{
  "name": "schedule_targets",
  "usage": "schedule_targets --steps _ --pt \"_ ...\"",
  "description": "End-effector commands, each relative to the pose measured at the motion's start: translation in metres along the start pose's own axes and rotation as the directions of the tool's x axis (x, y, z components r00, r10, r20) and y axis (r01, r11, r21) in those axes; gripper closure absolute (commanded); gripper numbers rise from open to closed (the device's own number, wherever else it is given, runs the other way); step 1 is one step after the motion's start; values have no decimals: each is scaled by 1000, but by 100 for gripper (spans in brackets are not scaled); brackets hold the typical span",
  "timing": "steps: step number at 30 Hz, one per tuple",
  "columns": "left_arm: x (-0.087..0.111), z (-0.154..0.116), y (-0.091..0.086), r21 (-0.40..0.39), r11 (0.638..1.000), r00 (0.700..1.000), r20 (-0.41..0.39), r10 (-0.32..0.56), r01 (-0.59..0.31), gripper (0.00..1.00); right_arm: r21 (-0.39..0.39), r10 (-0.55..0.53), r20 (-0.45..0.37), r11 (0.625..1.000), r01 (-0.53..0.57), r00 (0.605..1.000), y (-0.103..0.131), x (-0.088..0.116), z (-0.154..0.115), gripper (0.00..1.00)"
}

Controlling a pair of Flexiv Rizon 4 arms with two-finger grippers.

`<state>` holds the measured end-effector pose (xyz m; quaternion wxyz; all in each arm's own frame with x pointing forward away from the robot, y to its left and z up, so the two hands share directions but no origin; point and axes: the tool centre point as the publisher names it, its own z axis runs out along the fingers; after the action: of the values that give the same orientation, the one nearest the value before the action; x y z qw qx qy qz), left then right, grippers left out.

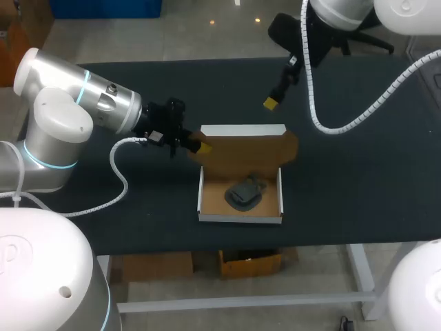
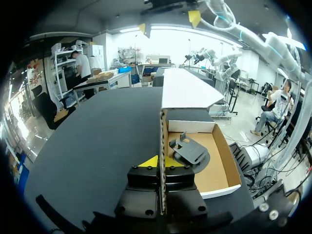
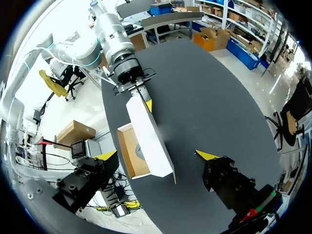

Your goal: Assemble the packaging by folding the flat box into shape, placing the metal phone stand inside, and closing the box properly

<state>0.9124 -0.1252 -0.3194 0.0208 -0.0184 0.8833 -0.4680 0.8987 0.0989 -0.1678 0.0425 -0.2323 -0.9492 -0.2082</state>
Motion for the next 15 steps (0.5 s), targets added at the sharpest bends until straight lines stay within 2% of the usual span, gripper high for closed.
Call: schedule_targets --steps 1,15 --pt "6 0 -1 -8 999 999 37 33 -33 100 4 51 19 999 -51 999 -3 1 -2 0" --pt "33 7 6 -60 980 968 151 198 -191 100 -15 241 -13 970 -241 971 -22 0 0 0"
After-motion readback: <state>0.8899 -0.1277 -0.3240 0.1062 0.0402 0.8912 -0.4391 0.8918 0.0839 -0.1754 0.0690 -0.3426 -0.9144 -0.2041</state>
